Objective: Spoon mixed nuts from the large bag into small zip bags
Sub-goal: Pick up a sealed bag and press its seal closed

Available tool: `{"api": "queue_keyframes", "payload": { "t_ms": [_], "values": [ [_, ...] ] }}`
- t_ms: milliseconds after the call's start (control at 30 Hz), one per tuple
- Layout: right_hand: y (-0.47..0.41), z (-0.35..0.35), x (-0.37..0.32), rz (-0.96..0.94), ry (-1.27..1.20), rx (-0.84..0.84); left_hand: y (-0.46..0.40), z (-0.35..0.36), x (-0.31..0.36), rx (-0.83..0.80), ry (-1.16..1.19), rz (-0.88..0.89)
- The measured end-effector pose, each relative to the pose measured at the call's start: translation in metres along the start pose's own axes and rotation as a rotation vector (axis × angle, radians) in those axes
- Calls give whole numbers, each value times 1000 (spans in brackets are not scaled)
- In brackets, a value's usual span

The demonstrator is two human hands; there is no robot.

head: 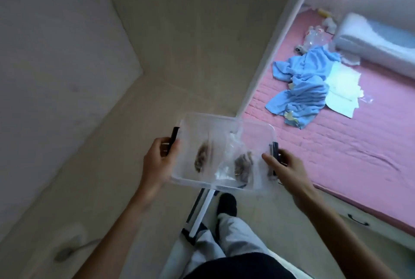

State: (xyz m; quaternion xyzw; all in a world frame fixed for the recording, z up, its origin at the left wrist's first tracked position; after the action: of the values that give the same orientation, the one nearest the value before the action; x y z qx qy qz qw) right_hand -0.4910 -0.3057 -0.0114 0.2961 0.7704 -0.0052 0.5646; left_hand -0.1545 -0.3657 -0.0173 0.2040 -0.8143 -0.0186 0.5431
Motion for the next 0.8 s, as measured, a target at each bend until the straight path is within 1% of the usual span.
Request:
{"api": "queue_keyframes", "payload": {
  "t_ms": [67, 267, 400, 600, 700, 800],
  "values": [
    [8, -35, 6, 6, -47, 92, 4, 32, 21, -56, 5, 56],
    [22, -130, 33, 13, -166, 346, 16, 135, 87, -301, 9, 156],
    [24, -176, 41, 17, -240, 468, 35, 185, 122, -403, -24, 201],
    [28, -221, 51, 65, -366, 573, 46, 244, 156, -555, -74, 279],
    [35, -232, 53, 85, -428, 636, 48, 271, 169, -614, -93, 317],
    [47, -238, 57, 124, -463, 722, 52, 297, 184, -708, -113, 361]
  ]
}}
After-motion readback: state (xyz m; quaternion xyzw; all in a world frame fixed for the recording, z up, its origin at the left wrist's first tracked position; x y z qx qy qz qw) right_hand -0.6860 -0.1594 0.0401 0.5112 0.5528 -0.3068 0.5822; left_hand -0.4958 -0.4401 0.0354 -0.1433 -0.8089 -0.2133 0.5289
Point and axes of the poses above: each hand's wrist, its own y-axis away from the middle knuckle, its own z-axis out of the palm, x = y × z, the point moved 3 cm from there along -y, towards the middle knuckle, and after that the axes turned 9 degrees about x, right-handed, at the moved point
